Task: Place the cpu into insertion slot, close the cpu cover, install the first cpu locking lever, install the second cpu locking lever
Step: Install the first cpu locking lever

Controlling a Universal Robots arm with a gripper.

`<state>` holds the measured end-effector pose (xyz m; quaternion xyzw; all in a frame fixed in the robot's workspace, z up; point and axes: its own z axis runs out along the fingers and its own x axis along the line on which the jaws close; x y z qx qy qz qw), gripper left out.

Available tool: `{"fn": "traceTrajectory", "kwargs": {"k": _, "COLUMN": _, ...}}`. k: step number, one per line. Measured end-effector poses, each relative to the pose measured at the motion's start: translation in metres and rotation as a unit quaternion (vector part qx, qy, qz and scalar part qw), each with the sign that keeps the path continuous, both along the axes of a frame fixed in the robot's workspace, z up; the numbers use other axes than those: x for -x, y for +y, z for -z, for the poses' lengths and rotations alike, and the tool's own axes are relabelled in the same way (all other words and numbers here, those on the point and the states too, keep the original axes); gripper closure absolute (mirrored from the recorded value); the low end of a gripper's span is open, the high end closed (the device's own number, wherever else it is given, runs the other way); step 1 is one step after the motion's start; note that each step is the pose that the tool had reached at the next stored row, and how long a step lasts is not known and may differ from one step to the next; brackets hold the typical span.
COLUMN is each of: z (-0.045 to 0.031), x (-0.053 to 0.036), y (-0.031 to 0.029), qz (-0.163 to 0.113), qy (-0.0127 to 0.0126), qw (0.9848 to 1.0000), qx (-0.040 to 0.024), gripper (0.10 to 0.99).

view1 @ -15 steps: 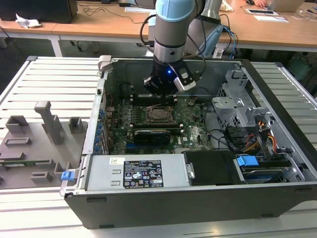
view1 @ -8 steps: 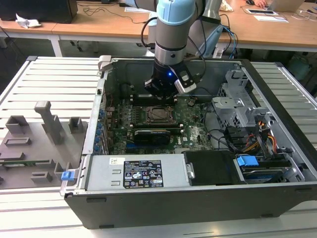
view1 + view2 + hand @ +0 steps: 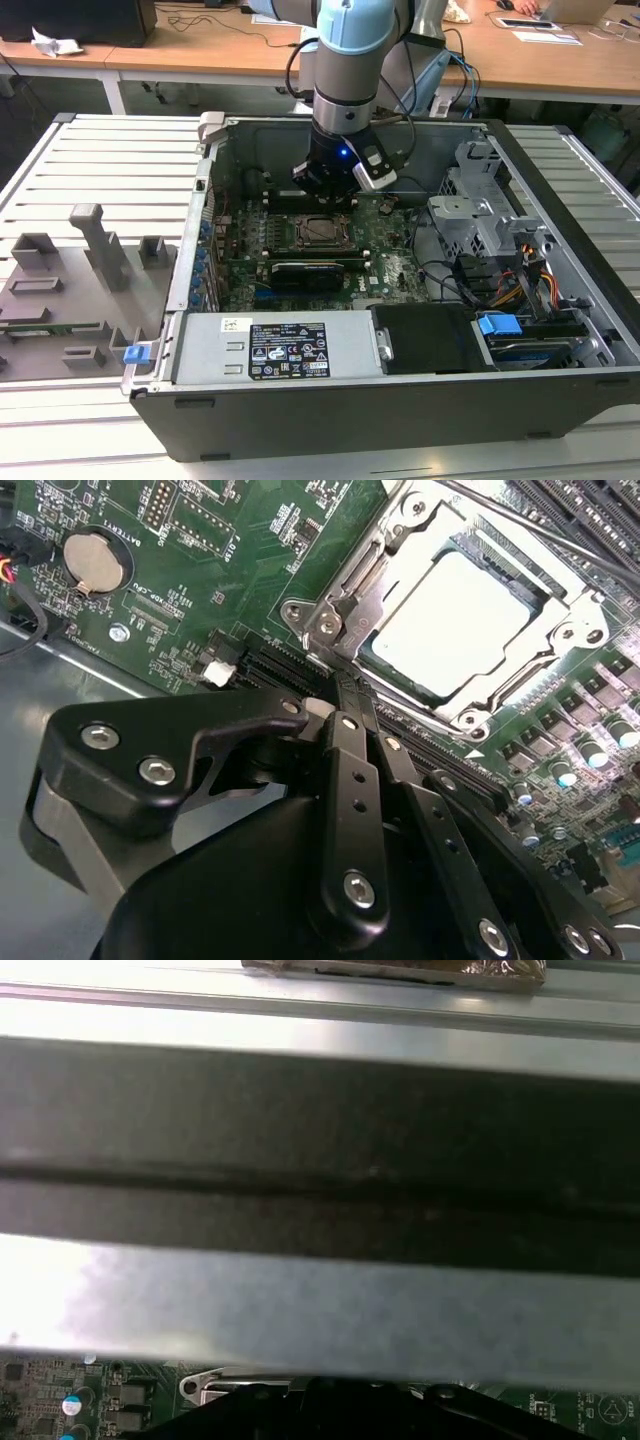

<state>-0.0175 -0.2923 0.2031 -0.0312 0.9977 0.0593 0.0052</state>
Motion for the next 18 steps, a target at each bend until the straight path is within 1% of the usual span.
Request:
{"fn": "traceTrajectory", "kwargs": {"k": 6, "z": 0.0016, "x": -0.0004, "y": 0.0003, "qz": 0.0, "qy": -0.0004, "qw": 1.0, "qx": 0.001, "gripper": 0.98}}
{"fn": "traceTrajectory", "kwargs": {"k": 8, "z": 0.0011, "x": -0.0005, "y": 0.0, "qz": 0.0, "qy": -0.0001, "qw": 1.0, "qx": 0.0015, "gripper": 0.98}}
{"fn": "traceTrajectory", "kwargs": {"k": 10, "z": -0.0055, "x": -0.0006, "y": 0.0001, "qz": 0.0, "qy": -0.0001, "qw": 1.0, "qx": 0.0015, "gripper": 0.98}}
{"fn": "traceTrajectory", "kwargs": {"k": 11, "z": -0.0071, "x": -0.0006, "y": 0.0001, "qz": 0.0, "qy": -0.0001, "qw": 1.0, "qx": 0.0015, "gripper": 0.98}}
{"fn": "traceTrajectory", "kwargs": {"k": 14, "z": -0.0075, "x": -0.0006, "y": -0.0007, "qz": 0.0, "qy": -0.0001, "qw": 1.0, "qx": 0.0015, "gripper": 0.98}}
{"fn": "traceTrajectory", "kwargs": {"k": 18, "z": -0.0074, "x": -0.0006, "y": -0.0039, "qz": 0.0, "qy": -0.0001, "qw": 1.0, "qx": 0.0015, "gripper": 0.98}}
